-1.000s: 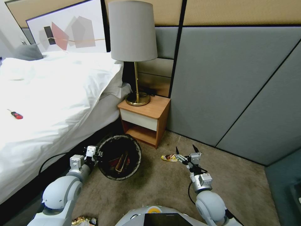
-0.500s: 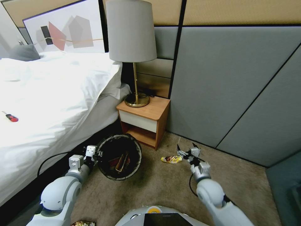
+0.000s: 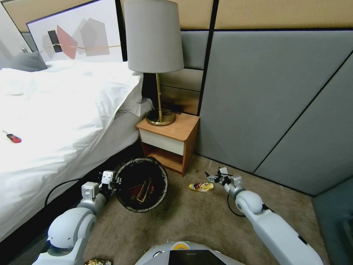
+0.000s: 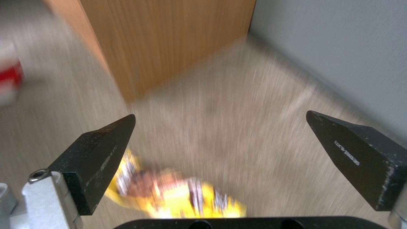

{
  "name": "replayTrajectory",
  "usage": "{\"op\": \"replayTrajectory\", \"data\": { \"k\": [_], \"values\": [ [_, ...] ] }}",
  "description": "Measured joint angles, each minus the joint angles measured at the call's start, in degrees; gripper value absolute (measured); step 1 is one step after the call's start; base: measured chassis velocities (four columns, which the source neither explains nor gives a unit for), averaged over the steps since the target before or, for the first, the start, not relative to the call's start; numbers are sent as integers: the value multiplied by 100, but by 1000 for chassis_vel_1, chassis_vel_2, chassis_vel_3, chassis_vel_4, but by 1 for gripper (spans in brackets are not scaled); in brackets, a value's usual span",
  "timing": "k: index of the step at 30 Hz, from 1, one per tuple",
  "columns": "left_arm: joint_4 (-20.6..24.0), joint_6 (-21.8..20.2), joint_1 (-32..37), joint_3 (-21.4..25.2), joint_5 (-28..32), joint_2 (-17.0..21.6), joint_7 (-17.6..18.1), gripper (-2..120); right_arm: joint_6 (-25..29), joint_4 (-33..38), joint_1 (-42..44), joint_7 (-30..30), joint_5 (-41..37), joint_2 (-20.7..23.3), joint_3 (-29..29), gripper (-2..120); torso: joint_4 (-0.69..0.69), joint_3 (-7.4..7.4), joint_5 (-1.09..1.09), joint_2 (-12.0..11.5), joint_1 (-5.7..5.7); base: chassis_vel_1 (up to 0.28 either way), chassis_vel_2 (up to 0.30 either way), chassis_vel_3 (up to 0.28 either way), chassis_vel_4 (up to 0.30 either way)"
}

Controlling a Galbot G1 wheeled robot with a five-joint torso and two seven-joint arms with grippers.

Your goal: Pick up the trash bin, then pick up the garbage from the floor and place it into the trash bin.

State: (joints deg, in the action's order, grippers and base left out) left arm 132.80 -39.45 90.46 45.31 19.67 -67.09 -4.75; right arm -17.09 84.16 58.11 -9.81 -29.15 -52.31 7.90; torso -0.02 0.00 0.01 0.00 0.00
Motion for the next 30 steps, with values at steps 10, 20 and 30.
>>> {"op": "replayTrajectory", "data": {
  "k": [10,20,30],
  "values": [
    [-68,-7,-62,-96,-2,48,-3,1,94,-1062,-336,-639,300,-217,-237,100,0,0,-1,0,0,0,0,0,0],
    [-85,-7,-85,-143,-29,50,-12,1,617,-1995,-585,-1076,1074,-687,-381,100,2,0,-1,0,-1,0,0,0,0],
    [-119,5,-96,-156,-58,62,-24,1,1444,-3077,-1001,-1507,1803,-1276,-464,100,3,0,0,0,-1,0,0,0,0]
  ]
}}
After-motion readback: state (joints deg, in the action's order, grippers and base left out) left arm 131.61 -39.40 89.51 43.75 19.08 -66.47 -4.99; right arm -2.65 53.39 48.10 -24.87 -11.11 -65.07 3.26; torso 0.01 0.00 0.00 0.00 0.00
